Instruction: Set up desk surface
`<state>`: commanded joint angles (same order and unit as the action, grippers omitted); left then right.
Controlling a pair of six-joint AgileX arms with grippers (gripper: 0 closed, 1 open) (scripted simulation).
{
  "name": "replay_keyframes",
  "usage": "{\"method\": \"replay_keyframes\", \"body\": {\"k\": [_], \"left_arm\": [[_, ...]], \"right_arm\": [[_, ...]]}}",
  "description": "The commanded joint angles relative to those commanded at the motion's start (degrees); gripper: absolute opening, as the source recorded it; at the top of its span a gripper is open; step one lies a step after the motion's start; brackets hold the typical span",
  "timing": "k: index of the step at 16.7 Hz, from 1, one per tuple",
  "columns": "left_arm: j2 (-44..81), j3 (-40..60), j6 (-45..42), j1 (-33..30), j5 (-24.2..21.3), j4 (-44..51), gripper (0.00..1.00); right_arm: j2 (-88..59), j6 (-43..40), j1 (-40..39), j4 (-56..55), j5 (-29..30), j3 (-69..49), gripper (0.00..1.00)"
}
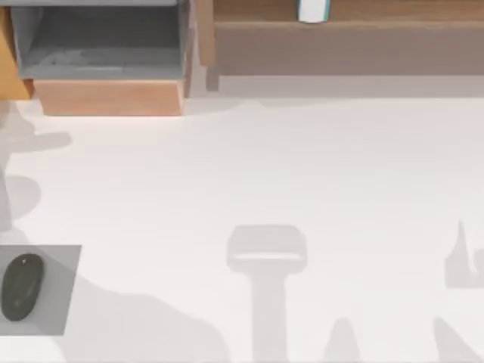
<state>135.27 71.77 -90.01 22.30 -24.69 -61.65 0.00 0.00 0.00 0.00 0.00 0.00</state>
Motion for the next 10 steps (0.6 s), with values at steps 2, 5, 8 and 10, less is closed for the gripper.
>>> {"method": "replay_keyframes", "body": {"k": [2,5,8,10], "left_arm": [[0.0,0.0,0.0,0.0,0.0,0.0,0.45],[0.0,0.0,0.0,0.0,0.0,0.0,0.68],[0.0,0.0,0.0,0.0,0.0,0.0,0.9],[0.0,0.0,0.0,0.0,0.0,0.0,1.0]], "right_arm": [[0.0,0.0,0.0,0.0,0.0,0.0,1.0],[0.0,0.0,0.0,0.0,0.0,0.0,1.0],[0.0,0.0,0.0,0.0,0.0,0.0,1.0],[0.0,0.0,0.0,0.0,0.0,0.0,1.0]]}}
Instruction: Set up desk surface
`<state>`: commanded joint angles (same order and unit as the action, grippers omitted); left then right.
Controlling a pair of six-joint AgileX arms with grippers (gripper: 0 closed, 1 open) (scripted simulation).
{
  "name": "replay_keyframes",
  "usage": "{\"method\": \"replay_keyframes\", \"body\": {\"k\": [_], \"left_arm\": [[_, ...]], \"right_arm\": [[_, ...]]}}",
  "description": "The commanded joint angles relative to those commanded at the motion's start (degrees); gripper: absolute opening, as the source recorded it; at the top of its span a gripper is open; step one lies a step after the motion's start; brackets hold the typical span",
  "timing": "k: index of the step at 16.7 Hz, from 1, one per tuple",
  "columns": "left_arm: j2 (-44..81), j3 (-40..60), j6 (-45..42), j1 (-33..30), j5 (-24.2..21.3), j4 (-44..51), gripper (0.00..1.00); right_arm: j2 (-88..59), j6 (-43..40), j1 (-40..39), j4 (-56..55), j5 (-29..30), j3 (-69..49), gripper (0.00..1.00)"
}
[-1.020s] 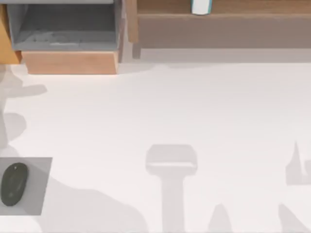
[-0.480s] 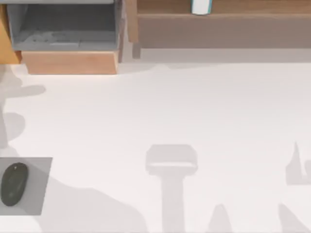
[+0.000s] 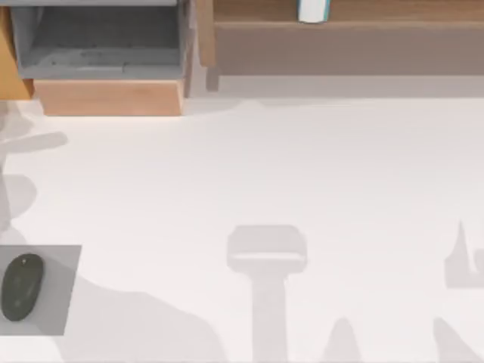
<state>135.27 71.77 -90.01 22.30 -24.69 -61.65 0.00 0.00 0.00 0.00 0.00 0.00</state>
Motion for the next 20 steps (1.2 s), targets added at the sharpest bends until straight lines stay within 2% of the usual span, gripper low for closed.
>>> {"method": "replay_keyframes", "body": {"k": [7,20], "left_arm": [[0.0,0.0,0.0,0.0,0.0,0.0,1.0],[-3.76,-11.73,-0.03,2.67,-2.35,-5.14,1.0]], "right_arm": [[0.0,0.0,0.0,0.0,0.0,0.0,1.0],[0.0,0.0,0.0,0.0,0.0,0.0,1.0]]}}
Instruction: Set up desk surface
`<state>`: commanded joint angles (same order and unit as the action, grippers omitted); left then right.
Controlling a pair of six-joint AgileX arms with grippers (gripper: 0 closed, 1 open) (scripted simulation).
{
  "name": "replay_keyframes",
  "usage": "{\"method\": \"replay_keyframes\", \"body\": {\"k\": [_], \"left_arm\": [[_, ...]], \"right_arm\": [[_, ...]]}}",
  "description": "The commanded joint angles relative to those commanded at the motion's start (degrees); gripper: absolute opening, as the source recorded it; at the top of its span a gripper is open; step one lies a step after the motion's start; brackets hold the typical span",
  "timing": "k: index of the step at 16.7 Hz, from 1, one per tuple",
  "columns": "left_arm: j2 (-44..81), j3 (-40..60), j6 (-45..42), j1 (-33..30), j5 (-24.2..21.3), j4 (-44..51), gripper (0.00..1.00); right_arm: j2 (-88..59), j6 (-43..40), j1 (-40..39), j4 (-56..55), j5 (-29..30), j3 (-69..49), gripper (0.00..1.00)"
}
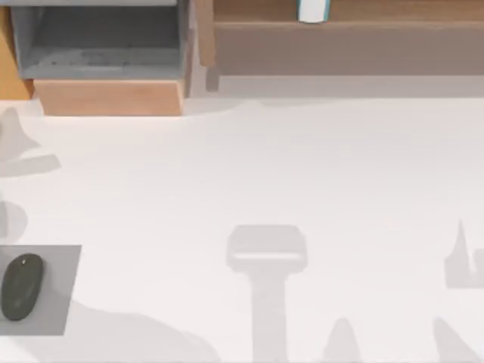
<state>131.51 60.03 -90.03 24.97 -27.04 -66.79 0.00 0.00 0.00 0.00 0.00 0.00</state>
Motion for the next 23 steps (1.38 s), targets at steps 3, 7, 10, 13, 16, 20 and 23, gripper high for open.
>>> {"method": "replay_keyframes", "body": {"k": [3,7,10,13,16,20,23], "left_arm": [[0.29,0.21,0.02,-0.33,0.09,0.14,1.0],[-3.49,-3.85,5.85,-6.29,2.12,2.32,1.0],[-6.83,-7.81,15.99,-17.09,6.02,6.0,1.0],[-8.74,-8.65,29.63,-31.75,12.27,10.64,1.0],[-7.92,-5.67,45.0,-46.62,20.76,16.07,1.0],[-4.09,5.85,64.45,-61.75,34.89,22.94,1.0],[-0.62,18.21,76.25,-68.26,46.34,27.11,1.0]], "right_arm": [[0.0,0.0,0.0,0.0,0.0,0.0,1.0],[0.0,0.0,0.0,0.0,0.0,0.0,1.0],[0.0,0.0,0.0,0.0,0.0,0.0,1.0],[0.0,0.0,0.0,0.0,0.0,0.0,1.0],[0.0,0.0,0.0,0.0,0.0,0.0,1.0],[0.0,0.0,0.0,0.0,0.0,0.0,1.0],[0.0,0.0,0.0,0.0,0.0,0.0,1.0]]}}
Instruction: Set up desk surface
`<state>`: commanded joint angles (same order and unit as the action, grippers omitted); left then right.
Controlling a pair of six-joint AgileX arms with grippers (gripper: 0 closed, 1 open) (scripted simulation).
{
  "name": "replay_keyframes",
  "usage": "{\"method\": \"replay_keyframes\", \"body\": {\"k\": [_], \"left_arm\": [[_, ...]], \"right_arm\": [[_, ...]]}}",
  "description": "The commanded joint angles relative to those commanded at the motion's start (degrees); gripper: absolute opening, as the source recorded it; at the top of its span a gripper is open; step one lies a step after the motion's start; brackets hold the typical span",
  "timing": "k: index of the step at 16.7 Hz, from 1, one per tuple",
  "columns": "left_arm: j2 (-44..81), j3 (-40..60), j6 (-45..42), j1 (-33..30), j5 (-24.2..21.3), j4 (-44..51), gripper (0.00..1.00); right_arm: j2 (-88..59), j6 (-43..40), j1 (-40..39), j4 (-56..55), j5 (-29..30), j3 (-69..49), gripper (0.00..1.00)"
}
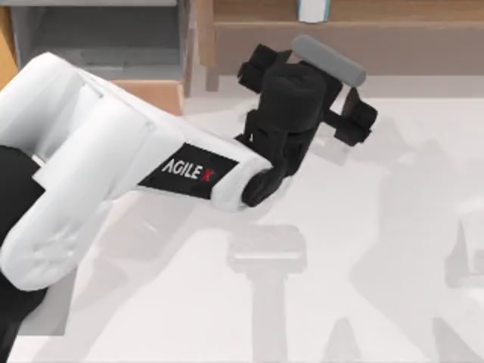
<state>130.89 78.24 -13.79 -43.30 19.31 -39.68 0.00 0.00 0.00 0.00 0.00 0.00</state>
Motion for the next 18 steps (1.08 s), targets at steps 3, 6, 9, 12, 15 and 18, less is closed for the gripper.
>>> {"method": "replay_keyframes", "body": {"k": [3,6,9,12,15,18], "left_arm": [[3.01,12.08,7.98,-2.65,10.64,3.17,1.0],[4.78,21.4,11.95,-2.54,18.78,5.12,1.0],[5.42,25.66,13.03,-1.7,22.83,5.95,1.0],[5.46,25.88,13.07,-1.64,23.05,5.99,1.0],[5.2,25.95,13.0,-1.78,22.93,6.05,1.0],[7.03,28.84,13.11,-1.02,22.42,7.43,1.0]], "right_arm": [[0.0,0.0,0.0,0.0,0.0,0.0,1.0],[0.0,0.0,0.0,0.0,0.0,0.0,1.0],[0.0,0.0,0.0,0.0,0.0,0.0,1.0],[0.0,0.0,0.0,0.0,0.0,0.0,1.0],[0.0,0.0,0.0,0.0,0.0,0.0,1.0],[0.0,0.0,0.0,0.0,0.0,0.0,1.0]]}}
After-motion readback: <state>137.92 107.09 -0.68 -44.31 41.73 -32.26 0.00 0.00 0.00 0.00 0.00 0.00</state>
